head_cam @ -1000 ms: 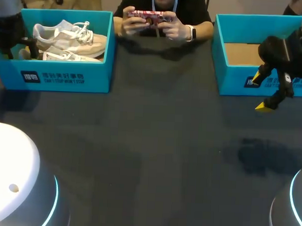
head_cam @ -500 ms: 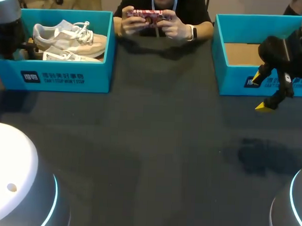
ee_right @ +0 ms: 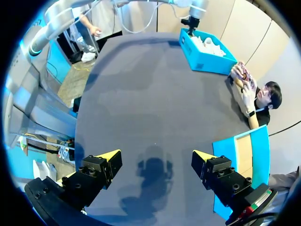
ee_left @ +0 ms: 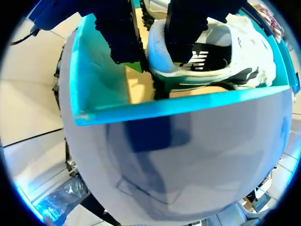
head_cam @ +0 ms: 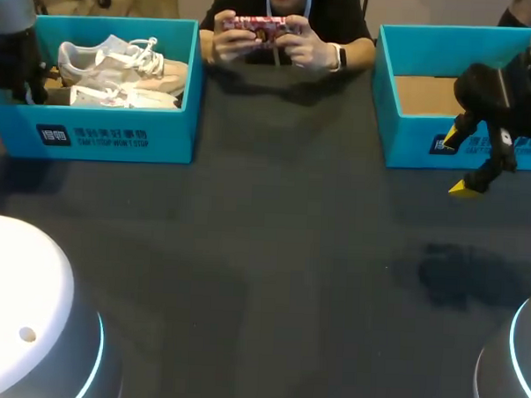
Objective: Take the shoe out of the shoebox, open the shoe tongue, remove and reinsert the insole, then place the shoe into the shoebox
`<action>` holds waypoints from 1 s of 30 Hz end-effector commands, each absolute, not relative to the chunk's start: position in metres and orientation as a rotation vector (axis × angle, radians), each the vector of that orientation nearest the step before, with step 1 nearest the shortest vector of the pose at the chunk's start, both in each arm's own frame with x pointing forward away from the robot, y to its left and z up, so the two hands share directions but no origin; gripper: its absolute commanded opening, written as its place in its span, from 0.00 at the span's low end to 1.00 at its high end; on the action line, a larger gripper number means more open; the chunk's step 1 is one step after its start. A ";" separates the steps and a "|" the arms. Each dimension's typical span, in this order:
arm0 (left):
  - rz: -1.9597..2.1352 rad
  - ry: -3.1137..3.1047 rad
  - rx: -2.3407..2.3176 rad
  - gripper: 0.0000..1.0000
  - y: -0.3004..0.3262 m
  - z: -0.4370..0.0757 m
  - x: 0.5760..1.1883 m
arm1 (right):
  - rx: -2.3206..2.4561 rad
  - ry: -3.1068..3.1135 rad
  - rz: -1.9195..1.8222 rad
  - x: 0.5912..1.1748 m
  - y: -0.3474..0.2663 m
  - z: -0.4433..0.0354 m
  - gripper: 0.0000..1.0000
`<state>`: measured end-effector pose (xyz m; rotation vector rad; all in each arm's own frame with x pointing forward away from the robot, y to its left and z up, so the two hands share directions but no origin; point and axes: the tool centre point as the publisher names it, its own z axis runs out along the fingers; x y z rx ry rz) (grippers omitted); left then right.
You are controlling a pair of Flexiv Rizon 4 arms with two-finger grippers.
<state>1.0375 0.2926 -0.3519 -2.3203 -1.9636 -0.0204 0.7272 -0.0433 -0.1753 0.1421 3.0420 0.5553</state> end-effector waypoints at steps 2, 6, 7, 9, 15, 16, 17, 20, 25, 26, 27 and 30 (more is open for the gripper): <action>0.022 -1.949 -2.297 0.00 0.289 -0.327 1.042 | 0.142 3.044 0.553 0.728 -0.043 -0.176 1.00; 0.071 -1.941 -2.281 0.00 0.291 -0.306 1.049 | 0.142 3.044 0.553 0.728 -0.043 -0.176 1.00; 0.083 -1.935 -2.294 0.00 0.292 -0.300 1.050 | 0.142 3.044 0.553 0.728 -0.043 -0.176 1.00; 0.076 -1.957 -2.297 0.00 0.292 -0.289 1.053 | 0.142 3.044 0.553 0.728 -0.043 -0.176 1.00; 0.053 -1.983 -2.281 0.00 0.293 -0.257 1.061 | 0.142 3.044 0.553 0.728 -0.043 -0.176 1.00; 0.055 -1.981 -2.277 0.00 0.293 -0.252 1.062 | 0.142 3.044 0.553 0.728 -0.043 -0.176 1.00; 0.056 -1.981 -2.272 0.00 0.294 -0.248 1.062 | 0.142 3.044 0.553 0.728 -0.043 -0.176 1.00; 0.099 -1.981 -2.236 0.00 0.297 -0.232 1.063 | 0.142 3.044 0.553 0.728 -0.043 -0.176 1.00; 0.100 -1.990 -2.219 0.00 0.302 -0.214 1.063 | 0.142 3.044 0.553 0.728 -0.043 -0.176 1.00; 0.102 -1.989 -2.219 0.00 0.303 -0.211 1.063 | 0.142 3.044 0.553 0.728 -0.043 -0.176 1.00; 0.096 -1.988 -2.219 0.00 0.303 -0.208 1.062 | 0.142 3.044 0.553 0.728 -0.043 -0.176 1.00; 0.082 -2.000 -2.201 0.00 0.305 -0.199 1.061 | 0.142 3.044 0.553 0.728 -0.043 -0.176 1.00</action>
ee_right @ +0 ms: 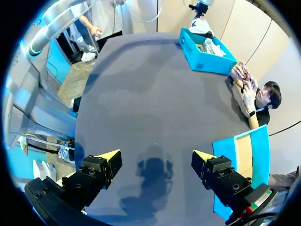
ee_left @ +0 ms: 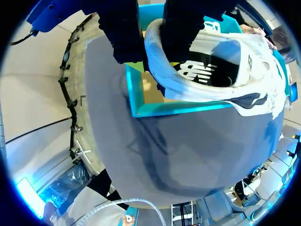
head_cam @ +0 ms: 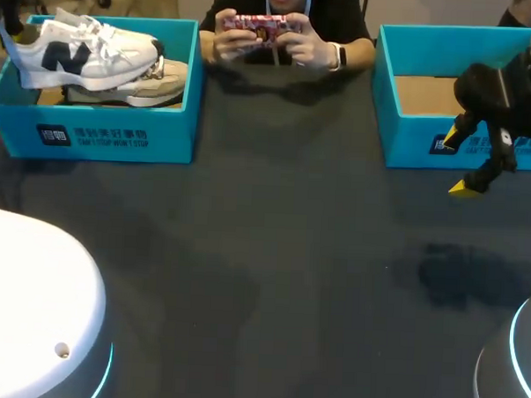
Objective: Take the shoe out of the shoebox, open the shoe tongue, remove and reinsert the insole, then place the shoe into the shoebox
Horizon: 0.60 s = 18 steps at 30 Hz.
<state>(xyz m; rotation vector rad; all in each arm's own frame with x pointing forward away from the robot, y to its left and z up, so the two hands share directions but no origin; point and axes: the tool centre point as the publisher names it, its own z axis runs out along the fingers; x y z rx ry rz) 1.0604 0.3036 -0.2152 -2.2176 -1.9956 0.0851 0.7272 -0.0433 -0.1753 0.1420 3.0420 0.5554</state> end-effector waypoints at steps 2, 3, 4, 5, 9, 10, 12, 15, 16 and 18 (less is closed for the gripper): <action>0.083 -2.010 -2.198 0.00 0.306 -0.196 1.061 | 0.142 3.044 0.553 0.728 -0.043 -0.176 1.00; 0.083 -2.010 -2.198 0.00 0.306 -0.196 1.061 | 0.142 3.044 0.553 0.728 -0.043 -0.176 1.00; 0.083 -2.010 -2.198 0.00 0.306 -0.196 1.061 | 0.142 3.044 0.553 0.728 -0.043 -0.176 1.00; 0.083 -2.010 -2.198 0.00 0.306 -0.196 1.061 | 0.142 3.044 0.553 0.728 -0.043 -0.176 1.00; 0.083 -2.010 -2.198 0.00 0.306 -0.196 1.061 | 0.142 3.044 0.553 0.728 -0.043 -0.176 1.00; 0.083 -2.010 -2.198 0.00 0.306 -0.196 1.061 | 0.142 3.044 0.553 0.728 -0.043 -0.176 1.00; 0.083 -2.010 -2.198 0.00 0.306 -0.196 1.061 | 0.142 3.044 0.553 0.728 -0.043 -0.176 1.00; 0.083 -2.010 -2.198 0.00 0.306 -0.196 1.061 | 0.142 3.044 0.553 0.728 -0.043 -0.176 1.00; 0.083 -2.010 -2.198 0.00 0.306 -0.196 1.061 | 0.142 3.044 0.553 0.728 -0.043 -0.176 1.00; 0.083 -2.010 -2.198 0.00 0.306 -0.196 1.061 | 0.142 3.044 0.553 0.728 -0.043 -0.176 1.00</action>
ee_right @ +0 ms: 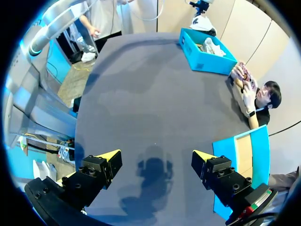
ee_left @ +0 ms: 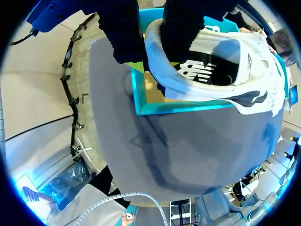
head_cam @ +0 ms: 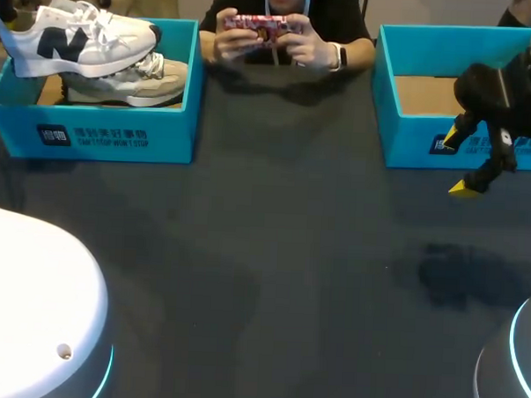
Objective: Take the shoe out of the shoebox, open the shoe tongue, remove and reinsert the insole, then place the shoe into the shoebox
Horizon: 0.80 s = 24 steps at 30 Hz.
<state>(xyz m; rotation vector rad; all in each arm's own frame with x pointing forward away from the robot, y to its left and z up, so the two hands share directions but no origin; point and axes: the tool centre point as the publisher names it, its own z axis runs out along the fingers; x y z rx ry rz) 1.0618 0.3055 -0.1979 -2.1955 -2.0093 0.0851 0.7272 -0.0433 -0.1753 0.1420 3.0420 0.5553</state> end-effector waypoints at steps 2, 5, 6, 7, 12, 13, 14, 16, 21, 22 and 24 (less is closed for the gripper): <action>0.083 -2.010 -2.198 0.00 0.306 -0.196 1.061 | 0.142 3.044 0.553 0.728 -0.043 -0.176 1.00; 0.083 -2.010 -2.198 0.00 0.306 -0.196 1.061 | 0.142 3.044 0.553 0.728 -0.043 -0.176 1.00; 0.083 -2.010 -2.198 0.00 0.306 -0.196 1.061 | 0.142 3.044 0.553 0.728 -0.043 -0.176 1.00; 0.071 -2.015 -2.206 0.00 0.304 -0.194 1.057 | 0.142 3.044 0.553 0.728 -0.043 -0.176 1.00; 0.070 -2.047 -2.211 0.00 0.295 -0.181 1.041 | 0.142 3.044 0.553 0.728 -0.043 -0.176 1.00; 0.072 -2.073 -2.192 0.00 0.292 -0.178 1.038 | 0.142 3.044 0.553 0.728 -0.043 -0.176 1.00; 0.073 -2.065 -2.203 0.00 0.290 -0.175 1.035 | 0.142 3.044 0.553 0.728 -0.043 -0.176 1.00; 0.065 -2.088 -2.173 0.00 0.286 -0.169 1.030 | 0.142 3.044 0.553 0.728 -0.043 -0.176 1.00; -0.037 -2.135 -2.100 0.00 0.274 -0.158 1.015 | 0.142 3.044 0.553 0.728 -0.043 -0.176 1.00; -0.042 -2.137 -2.099 0.00 0.271 -0.157 1.012 | 0.142 3.044 0.553 0.728 -0.043 -0.176 1.00; -0.065 -2.159 -2.064 0.00 0.266 -0.154 1.006 | 0.142 3.044 0.553 0.728 -0.043 -0.176 1.00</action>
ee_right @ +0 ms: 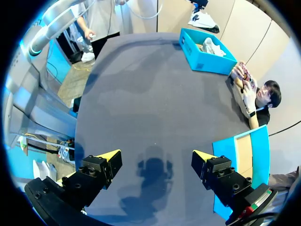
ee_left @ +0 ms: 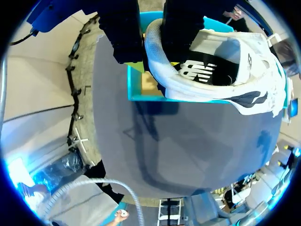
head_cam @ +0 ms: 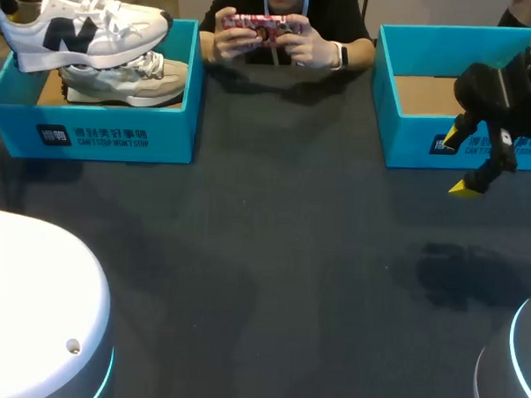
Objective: Take the shoe out of the shoebox, open the shoe tongue, remove and reinsert the insole, then place the shoe into the shoebox
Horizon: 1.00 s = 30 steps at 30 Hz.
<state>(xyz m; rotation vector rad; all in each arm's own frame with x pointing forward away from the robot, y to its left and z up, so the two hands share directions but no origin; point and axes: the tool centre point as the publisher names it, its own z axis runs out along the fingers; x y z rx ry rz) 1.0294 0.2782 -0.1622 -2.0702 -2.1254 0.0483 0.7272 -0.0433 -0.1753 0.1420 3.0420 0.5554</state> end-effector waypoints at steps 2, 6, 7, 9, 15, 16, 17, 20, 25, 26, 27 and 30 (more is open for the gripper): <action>-0.098 -2.170 -2.044 0.00 0.259 -0.151 0.999 | 0.142 3.044 0.553 0.728 -0.043 -0.176 1.00; -0.121 -2.183 -2.034 0.00 0.246 -0.147 0.985 | 0.142 3.044 0.553 0.728 -0.043 -0.176 1.00; -0.124 -2.184 -2.034 0.00 0.244 -0.146 0.982 | 0.142 3.044 0.553 0.728 -0.043 -0.176 1.00; -0.134 -2.192 -2.033 0.00 0.238 -0.144 0.976 | 0.142 3.044 0.553 0.728 -0.043 -0.176 1.00; -0.185 -2.214 -2.012 0.00 0.217 -0.139 0.954 | 0.142 3.044 0.553 0.728 -0.043 -0.176 1.00; -0.191 -2.215 -2.005 0.00 0.214 -0.139 0.952 | 0.142 3.044 0.553 0.728 -0.043 -0.176 1.00; -0.186 -2.216 -2.001 0.00 0.210 -0.138 0.949 | 0.142 3.044 0.553 0.728 -0.043 -0.176 1.00; -0.194 -2.213 -2.000 0.00 0.198 -0.136 0.938 | 0.142 3.044 0.553 0.728 -0.043 -0.176 1.00; -0.221 -2.210 -2.009 0.00 0.172 -0.135 0.918 | 0.142 3.044 0.553 0.728 -0.043 -0.176 1.00; -0.242 -2.212 -2.002 0.00 0.166 -0.135 0.914 | 0.142 3.044 0.553 0.728 -0.043 -0.176 1.00; -0.247 -2.219 -1.991 0.00 0.161 -0.136 0.910 | 0.142 3.044 0.553 0.728 -0.043 -0.176 1.00; -0.262 -2.233 -1.983 0.00 0.144 -0.136 0.897 | 0.142 3.044 0.553 0.728 -0.043 -0.176 1.00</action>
